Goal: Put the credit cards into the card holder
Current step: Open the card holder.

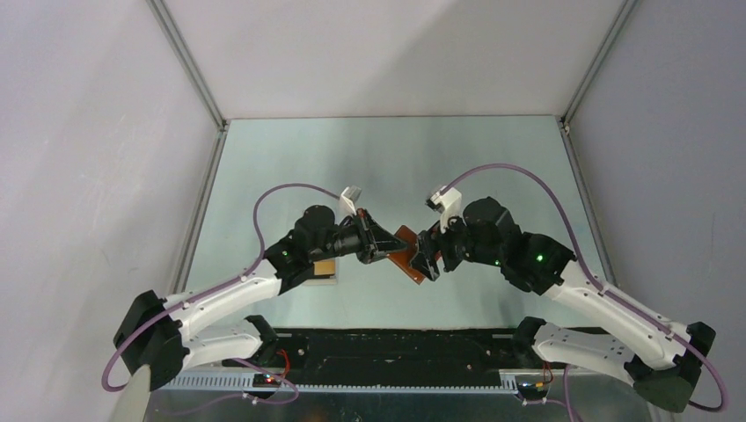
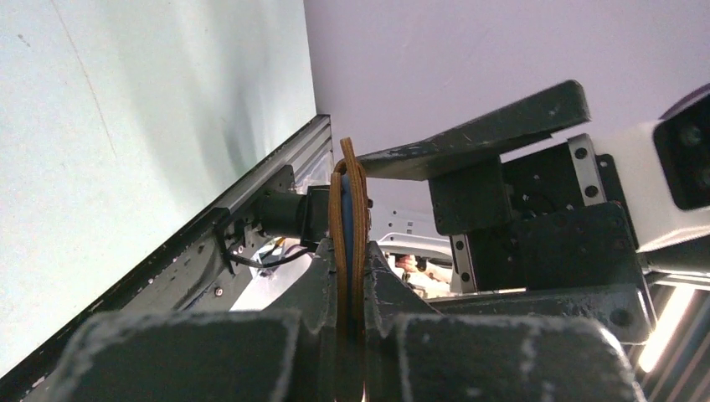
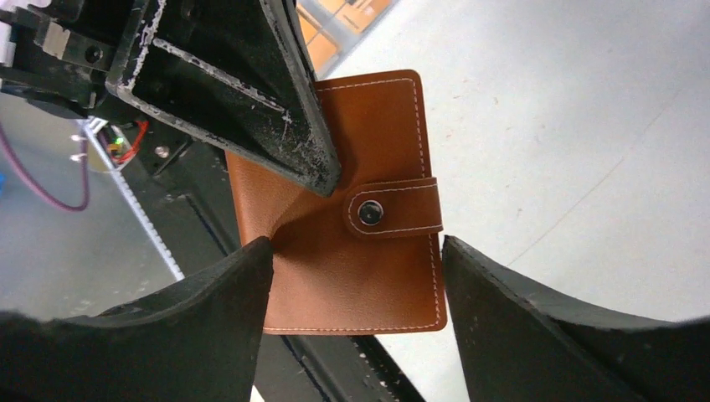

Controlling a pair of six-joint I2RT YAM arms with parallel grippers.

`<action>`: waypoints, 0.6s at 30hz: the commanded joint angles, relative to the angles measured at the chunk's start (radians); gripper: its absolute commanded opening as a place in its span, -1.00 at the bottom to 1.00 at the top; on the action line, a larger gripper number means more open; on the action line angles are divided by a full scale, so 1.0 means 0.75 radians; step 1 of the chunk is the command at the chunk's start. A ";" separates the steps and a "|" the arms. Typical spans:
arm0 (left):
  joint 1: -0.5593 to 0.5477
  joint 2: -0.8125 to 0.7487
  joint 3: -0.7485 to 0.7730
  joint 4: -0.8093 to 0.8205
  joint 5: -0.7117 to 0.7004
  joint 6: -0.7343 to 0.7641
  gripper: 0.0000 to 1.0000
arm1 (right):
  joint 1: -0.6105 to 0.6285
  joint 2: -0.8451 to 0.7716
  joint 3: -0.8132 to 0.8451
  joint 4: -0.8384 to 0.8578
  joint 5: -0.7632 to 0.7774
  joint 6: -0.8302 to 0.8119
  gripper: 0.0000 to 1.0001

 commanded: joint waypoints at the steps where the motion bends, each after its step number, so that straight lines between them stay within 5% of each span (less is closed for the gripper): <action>1: 0.005 -0.043 0.060 0.010 0.060 -0.013 -1.00 | 0.053 0.033 0.070 0.055 0.249 -0.021 0.38; 8: -0.005 -0.052 0.061 -0.019 0.105 0.020 -1.00 | 0.053 0.075 0.084 0.084 0.299 -0.023 -0.04; 14: -0.017 -0.077 0.047 -0.023 0.096 0.010 -1.00 | 0.060 0.133 0.116 0.031 0.384 -0.069 -0.17; 18: -0.014 -0.104 0.025 -0.027 0.065 -0.010 -1.00 | 0.125 0.127 0.130 -0.016 0.619 -0.118 -0.25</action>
